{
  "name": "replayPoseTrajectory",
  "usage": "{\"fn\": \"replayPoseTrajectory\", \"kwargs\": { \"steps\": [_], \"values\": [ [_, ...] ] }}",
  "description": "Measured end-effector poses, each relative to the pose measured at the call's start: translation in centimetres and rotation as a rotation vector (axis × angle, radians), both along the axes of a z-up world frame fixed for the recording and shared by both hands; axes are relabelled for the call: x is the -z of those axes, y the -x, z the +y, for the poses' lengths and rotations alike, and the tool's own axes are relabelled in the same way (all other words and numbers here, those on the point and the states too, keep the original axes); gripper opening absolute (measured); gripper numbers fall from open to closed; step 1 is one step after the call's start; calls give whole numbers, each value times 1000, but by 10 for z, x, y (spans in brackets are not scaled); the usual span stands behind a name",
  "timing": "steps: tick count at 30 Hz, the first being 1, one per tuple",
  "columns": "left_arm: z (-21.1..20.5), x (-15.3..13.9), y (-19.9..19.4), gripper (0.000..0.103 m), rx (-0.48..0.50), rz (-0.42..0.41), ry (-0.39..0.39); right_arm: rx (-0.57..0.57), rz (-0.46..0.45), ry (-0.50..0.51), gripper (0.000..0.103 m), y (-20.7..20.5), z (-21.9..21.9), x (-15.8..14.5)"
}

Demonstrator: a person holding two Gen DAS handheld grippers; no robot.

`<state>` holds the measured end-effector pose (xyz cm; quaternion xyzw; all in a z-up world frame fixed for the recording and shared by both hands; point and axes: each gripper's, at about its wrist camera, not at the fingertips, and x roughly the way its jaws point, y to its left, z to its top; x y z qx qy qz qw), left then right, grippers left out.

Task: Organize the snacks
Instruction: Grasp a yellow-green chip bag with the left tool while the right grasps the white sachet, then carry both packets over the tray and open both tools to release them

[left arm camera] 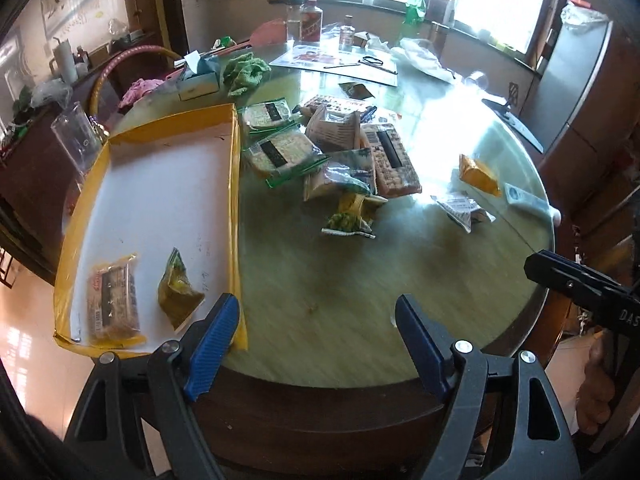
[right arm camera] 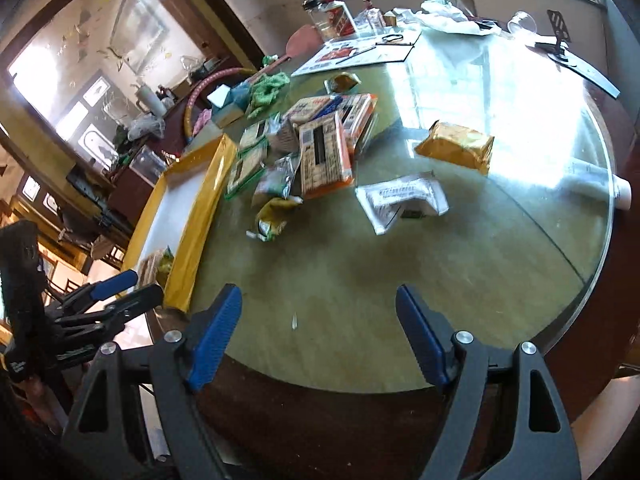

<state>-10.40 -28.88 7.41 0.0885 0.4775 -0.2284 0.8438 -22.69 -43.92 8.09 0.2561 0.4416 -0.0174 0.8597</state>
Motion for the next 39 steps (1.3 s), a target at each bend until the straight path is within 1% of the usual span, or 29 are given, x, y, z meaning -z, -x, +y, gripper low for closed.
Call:
{"fn": "replayPoseTrajectory", "kwargs": {
  "steps": [2,5,7,9,11,13,16,19,20,21,22,23,24,25,27,28,30,31,32,33,34,36,38,39],
  "values": [
    [-4,-1,-2,80,6,0,31,14,5,1,80,-4,-5,-1],
    [-19,11,-17,79,39,19,15,35,25,-37,80,-11,-16,7],
    [-29,19,-29,79,44,33,-4,62,45,-74,80,-16,-25,17],
    [-40,26,-42,79,57,37,2,82,63,-102,80,-23,-33,26],
    [-54,38,-62,78,43,55,-18,128,83,-136,80,-33,-45,39],
    [-66,48,-76,77,61,72,-26,176,111,-178,80,-47,-56,53],
    [-85,66,-95,69,74,100,-79,229,152,-213,80,-68,-65,68],
    [-96,77,-103,61,82,120,-96,252,186,-216,78,-85,-69,76],
    [-99,80,-104,56,83,125,-101,260,191,-199,78,-88,-68,75],
    [-101,83,-104,47,88,137,-100,264,194,-180,77,-92,-68,74],
    [-102,86,-103,42,93,153,-103,271,199,-171,73,-95,-68,74],
    [-102,86,-101,40,93,131,-112,280,205,-160,68,-97,-67,74],
    [-102,87,-99,40,87,116,-132,283,213,-142,66,-99,-66,74],
    [-100,86,-97,39,79,107,-134,282,218,-117,63,-102,-63,73],
    [-96,86,-93,39,58,100,-116,277,220,-72,61,-106,-61,74],
    [-94,86,-92,38,52,93,-108,273,221,-49,56,-108,-58,74],
    [-89,86,-90,36,48,94,-92,277,224,-30,37,-111,-58,76],
    [-85,86,-88,36,53,108,-75,264,235,-25,24,-112,-57,78],
    [-81,85,-86,35,57,121,-51,252,235,-27,18,-113,-55,79],
    [-77,85,-86,35,56,127,-36,239,233,-28,18,-111,-52,80],
    [-71,85,-85,35,48,132,-21,231,229,-7,17,-108,-49,79],
    [-60,84,-84,34,28,150,26,225,216,2,15,-99,-45,78],
    [-49,79,-80,33,17,155,68,215,201,-20,12,-91,-42,77],
    [-45,75,-77,33,12,144,74,206,184,-33,11,-86,-38,74]
  ]
}}
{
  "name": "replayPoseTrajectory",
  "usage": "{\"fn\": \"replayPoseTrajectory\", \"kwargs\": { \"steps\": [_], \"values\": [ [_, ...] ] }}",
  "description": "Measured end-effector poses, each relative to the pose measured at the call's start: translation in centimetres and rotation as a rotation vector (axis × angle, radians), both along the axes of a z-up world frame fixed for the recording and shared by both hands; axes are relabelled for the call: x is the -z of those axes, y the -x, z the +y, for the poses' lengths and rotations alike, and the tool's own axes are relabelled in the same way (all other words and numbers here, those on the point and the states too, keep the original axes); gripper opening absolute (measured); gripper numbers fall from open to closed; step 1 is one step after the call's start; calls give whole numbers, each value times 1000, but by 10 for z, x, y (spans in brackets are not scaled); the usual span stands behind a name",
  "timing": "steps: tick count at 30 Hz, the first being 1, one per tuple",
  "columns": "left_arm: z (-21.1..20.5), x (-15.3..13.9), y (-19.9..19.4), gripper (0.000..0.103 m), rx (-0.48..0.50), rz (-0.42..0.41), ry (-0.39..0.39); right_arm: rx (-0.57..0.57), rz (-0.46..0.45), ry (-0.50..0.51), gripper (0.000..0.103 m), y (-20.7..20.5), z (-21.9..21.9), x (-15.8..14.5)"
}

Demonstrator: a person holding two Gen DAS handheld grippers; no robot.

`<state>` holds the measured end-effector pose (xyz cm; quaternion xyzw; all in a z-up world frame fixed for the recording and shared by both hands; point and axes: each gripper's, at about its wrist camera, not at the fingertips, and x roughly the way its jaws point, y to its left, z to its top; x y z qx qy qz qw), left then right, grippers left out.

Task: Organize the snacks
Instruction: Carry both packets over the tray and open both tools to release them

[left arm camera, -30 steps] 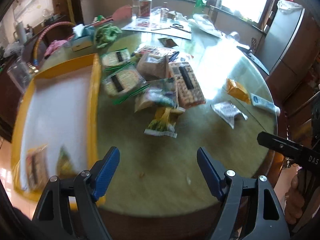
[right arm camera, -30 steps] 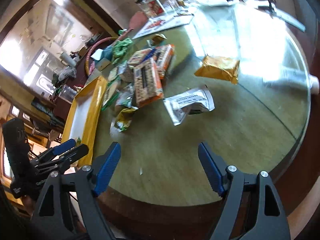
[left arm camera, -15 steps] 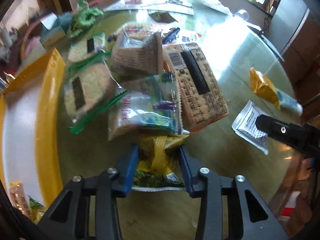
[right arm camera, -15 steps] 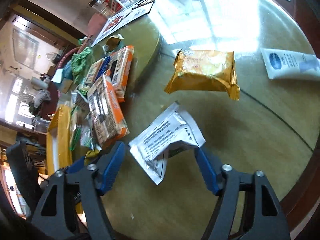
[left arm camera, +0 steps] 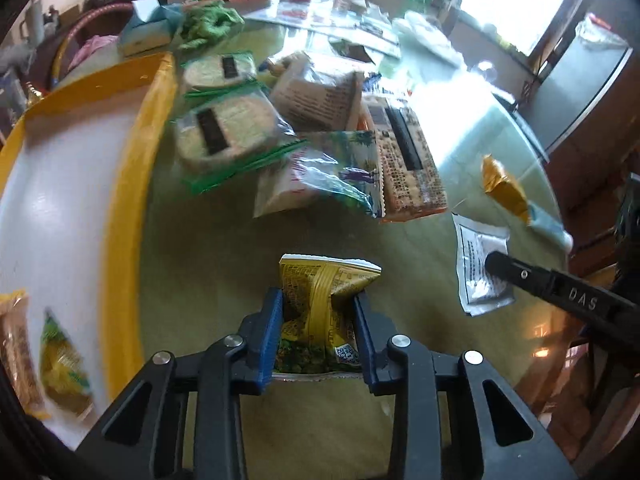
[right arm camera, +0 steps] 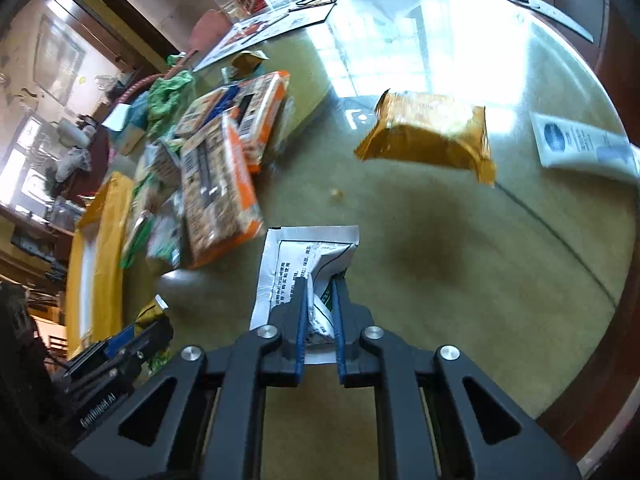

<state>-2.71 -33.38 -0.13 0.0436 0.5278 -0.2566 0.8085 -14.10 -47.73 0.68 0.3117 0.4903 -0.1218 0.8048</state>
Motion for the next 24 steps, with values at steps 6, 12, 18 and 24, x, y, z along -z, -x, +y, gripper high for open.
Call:
{"fn": "replayPoseTrajectory", "kwargs": {
  "steps": [6,12,18,24],
  "values": [
    [30,-36,22,33,-56,-58,3,-61,-99,-17,9,25,29,-30],
    [73,-75,42,33,-134,-153,-38,-177,-220,22,7,29,77,-81],
    [118,-90,50,33,-214,-208,-80,-278,-277,29,7,18,122,-107],
    [142,-95,51,33,-263,-245,-106,-360,-298,46,5,9,159,-116]
  ]
}}
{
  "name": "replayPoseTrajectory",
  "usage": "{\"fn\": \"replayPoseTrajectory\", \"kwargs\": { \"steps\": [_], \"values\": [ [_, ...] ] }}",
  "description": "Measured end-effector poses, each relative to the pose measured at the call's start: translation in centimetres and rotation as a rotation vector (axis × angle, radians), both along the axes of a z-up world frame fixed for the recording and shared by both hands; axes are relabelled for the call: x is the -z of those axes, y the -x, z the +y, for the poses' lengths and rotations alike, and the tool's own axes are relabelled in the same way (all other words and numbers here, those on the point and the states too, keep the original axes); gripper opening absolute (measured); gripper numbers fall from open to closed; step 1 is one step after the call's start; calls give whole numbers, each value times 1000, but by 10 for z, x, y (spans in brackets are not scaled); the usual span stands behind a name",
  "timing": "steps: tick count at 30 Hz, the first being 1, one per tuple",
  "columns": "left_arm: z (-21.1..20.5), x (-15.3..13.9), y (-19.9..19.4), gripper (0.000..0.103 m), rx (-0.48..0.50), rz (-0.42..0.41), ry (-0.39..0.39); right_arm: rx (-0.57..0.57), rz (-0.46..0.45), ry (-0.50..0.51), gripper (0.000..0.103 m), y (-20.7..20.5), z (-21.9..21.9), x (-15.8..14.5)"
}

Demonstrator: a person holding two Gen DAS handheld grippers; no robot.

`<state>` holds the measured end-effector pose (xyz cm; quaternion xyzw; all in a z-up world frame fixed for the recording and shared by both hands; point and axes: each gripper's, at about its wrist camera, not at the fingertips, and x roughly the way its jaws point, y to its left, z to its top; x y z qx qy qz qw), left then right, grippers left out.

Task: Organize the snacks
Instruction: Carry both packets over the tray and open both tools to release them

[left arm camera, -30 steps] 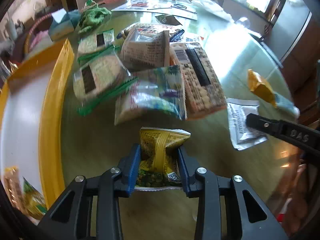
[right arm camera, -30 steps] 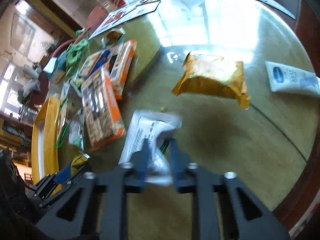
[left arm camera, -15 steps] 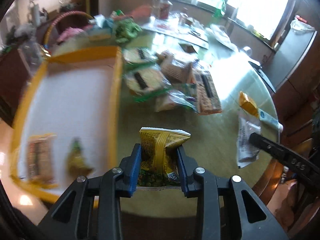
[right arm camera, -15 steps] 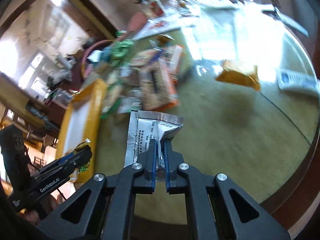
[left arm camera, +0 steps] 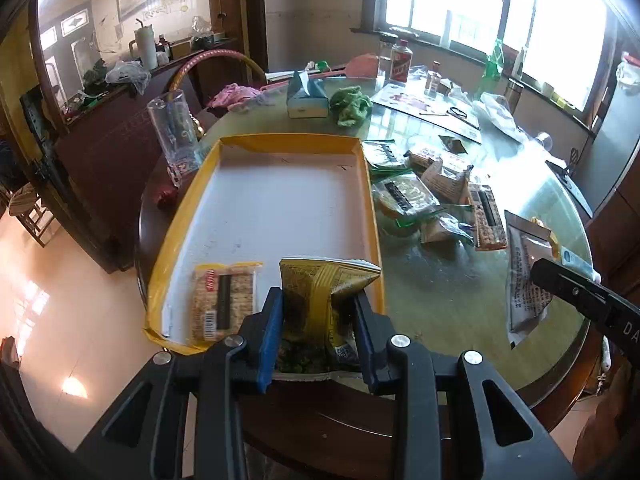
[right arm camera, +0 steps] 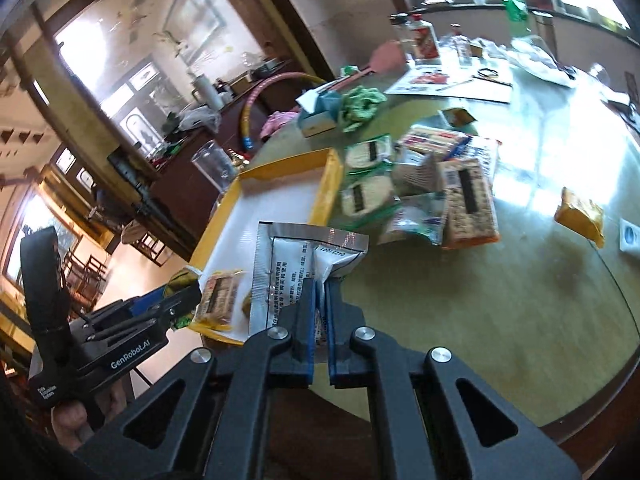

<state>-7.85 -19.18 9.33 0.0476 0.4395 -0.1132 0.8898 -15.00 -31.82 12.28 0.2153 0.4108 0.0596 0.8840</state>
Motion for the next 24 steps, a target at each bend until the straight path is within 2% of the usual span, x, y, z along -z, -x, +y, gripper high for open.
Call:
{"fn": "replayPoseTrajectory", "kwargs": {
  "steps": [7,12,18,24],
  "values": [
    [18,0,-1,33,-44,-17,-16,-55,0,-1,5,-13,23,-4],
    [42,1,-12,33,-77,-3,12,-87,1,10,5,-23,40,-5],
    [74,5,-36,33,-130,21,41,-99,22,25,5,-45,51,2],
    [86,18,-62,33,-154,43,34,-122,50,33,4,-78,64,14]
  ]
}}
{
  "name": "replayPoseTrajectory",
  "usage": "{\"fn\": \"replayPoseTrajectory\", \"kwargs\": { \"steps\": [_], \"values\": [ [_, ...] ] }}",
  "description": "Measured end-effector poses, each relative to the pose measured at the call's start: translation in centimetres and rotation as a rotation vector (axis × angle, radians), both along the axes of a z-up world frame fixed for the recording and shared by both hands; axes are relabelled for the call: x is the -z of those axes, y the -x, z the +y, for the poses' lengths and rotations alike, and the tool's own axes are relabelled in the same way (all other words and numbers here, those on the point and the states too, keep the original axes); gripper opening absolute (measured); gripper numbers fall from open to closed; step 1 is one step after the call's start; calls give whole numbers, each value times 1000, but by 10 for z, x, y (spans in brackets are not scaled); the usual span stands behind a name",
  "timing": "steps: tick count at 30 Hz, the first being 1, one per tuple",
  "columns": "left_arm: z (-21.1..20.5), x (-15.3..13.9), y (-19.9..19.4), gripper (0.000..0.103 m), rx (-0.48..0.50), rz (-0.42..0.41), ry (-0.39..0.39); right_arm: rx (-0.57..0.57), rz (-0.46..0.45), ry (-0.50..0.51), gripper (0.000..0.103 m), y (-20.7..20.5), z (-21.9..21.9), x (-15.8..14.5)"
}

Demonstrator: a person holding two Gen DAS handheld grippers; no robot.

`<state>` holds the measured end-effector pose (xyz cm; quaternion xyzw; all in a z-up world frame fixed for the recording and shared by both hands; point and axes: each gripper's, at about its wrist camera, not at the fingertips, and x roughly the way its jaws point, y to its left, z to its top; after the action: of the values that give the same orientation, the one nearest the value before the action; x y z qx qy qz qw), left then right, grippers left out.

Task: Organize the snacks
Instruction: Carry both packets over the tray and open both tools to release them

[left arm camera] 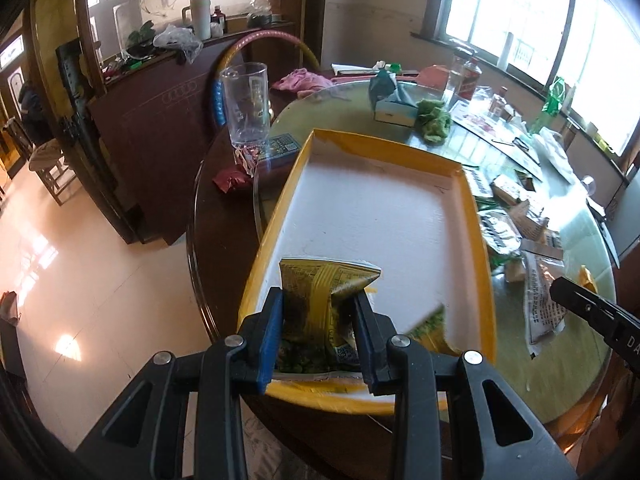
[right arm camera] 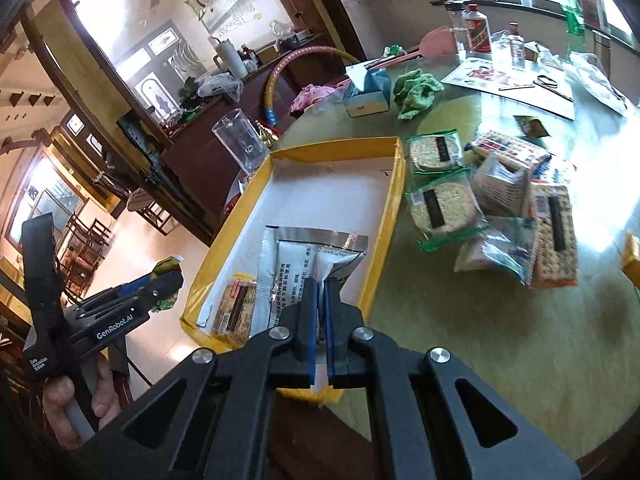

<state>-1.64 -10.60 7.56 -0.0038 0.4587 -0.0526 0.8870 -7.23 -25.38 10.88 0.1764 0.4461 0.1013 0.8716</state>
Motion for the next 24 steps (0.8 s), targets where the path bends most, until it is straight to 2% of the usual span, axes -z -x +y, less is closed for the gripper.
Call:
{"fn": "replayPoseTrajectory", "kwargs": {
  "steps": [13,19,24],
  "values": [
    [-7,46,-61,33,30,84,-38,-25,108,23,3,-78,25,53],
    [-10,64,-81,33,24,114,-70,-27,136,40,3,-93,31,70],
    [-15,73,-92,34,39,145,-63,-24,152,58,3,-101,35,82]
  ]
}}
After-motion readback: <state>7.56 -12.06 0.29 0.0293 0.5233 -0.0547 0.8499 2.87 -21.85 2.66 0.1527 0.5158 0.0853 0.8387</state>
